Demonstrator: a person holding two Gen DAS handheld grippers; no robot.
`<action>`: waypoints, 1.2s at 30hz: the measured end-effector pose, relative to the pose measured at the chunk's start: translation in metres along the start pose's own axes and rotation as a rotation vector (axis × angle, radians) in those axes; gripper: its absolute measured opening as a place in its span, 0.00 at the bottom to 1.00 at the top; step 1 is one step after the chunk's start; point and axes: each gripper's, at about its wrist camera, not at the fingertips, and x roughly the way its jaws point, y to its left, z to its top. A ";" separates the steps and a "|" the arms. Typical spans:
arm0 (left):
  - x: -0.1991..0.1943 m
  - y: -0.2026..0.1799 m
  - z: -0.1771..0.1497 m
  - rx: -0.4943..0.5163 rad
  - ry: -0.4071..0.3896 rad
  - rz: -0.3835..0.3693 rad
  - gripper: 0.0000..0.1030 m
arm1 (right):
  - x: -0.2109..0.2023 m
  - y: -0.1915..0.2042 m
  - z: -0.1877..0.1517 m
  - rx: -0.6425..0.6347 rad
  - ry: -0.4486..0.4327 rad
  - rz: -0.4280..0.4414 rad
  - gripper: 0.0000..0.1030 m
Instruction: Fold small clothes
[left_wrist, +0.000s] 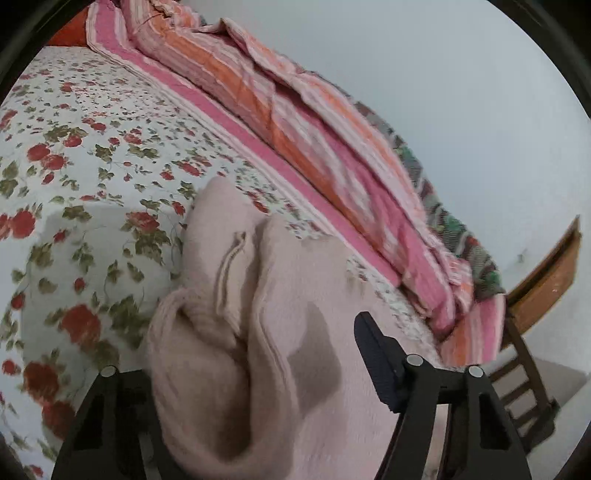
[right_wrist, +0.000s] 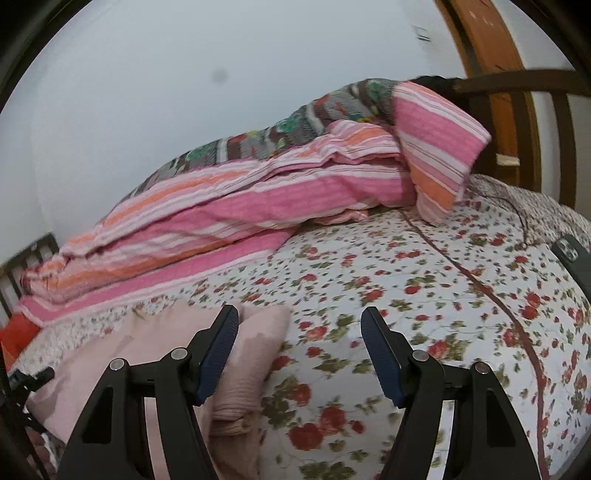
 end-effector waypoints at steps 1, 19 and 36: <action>0.003 0.001 0.002 -0.011 -0.001 0.015 0.54 | -0.001 -0.005 0.002 0.016 0.002 0.003 0.66; -0.001 -0.170 0.006 0.403 -0.107 0.179 0.19 | -0.026 -0.080 0.018 0.186 -0.034 -0.019 0.66; 0.072 -0.280 -0.187 0.870 0.104 0.107 0.69 | -0.031 -0.115 0.019 0.254 -0.022 -0.012 0.66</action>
